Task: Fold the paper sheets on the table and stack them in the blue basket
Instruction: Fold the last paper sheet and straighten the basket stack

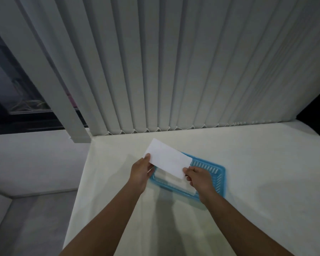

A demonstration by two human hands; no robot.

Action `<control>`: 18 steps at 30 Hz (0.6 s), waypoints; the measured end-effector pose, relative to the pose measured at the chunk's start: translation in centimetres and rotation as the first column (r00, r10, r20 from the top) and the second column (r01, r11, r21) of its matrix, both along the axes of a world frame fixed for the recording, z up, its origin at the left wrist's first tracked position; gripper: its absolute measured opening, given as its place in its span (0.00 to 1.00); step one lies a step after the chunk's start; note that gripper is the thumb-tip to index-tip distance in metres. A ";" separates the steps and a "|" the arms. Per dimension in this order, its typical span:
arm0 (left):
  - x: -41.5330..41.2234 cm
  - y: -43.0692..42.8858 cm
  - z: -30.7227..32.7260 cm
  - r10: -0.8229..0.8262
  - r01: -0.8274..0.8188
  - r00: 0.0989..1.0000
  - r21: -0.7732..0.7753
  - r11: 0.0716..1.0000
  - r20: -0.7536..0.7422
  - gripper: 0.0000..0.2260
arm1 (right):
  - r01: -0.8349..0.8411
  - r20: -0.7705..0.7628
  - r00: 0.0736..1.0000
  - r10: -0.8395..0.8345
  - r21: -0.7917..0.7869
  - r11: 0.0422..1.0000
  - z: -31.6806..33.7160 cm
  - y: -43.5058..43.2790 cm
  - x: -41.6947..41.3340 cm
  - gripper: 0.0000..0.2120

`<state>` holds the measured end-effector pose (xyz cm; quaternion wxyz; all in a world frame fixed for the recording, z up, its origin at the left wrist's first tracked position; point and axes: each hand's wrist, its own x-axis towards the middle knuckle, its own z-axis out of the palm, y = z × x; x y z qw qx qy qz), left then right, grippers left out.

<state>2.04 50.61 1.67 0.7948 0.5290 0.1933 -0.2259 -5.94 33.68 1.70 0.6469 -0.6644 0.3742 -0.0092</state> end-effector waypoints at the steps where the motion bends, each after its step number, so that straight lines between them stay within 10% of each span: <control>1: 0.1 -0.1 -0.1 -0.031 0.031 0.999 0.037 0.999 0.007 0.11 | 0.015 -0.004 1.000 -0.015 -0.010 1.000 -0.2 -0.4 -0.2 0.07; 8: 1.3 0.7 -1.1 -0.225 0.060 0.951 0.584 0.809 0.214 0.15 | 0.049 -0.066 0.996 -0.057 -0.118 0.992 -2.0 -2.3 -2.0 0.09; 12: 2.1 0.7 -2.5 -0.560 0.255 0.827 0.854 0.454 0.051 0.16 | 0.020 -0.096 0.995 -0.037 -0.174 0.985 -2.5 -3.2 -3.3 0.13; 18: 2.7 0.2 -3.8 -0.622 0.286 0.782 0.913 0.290 -0.047 0.21 | 0.013 -0.123 0.992 -0.035 -0.175 0.984 -2.2 -4.2 -3.3 0.11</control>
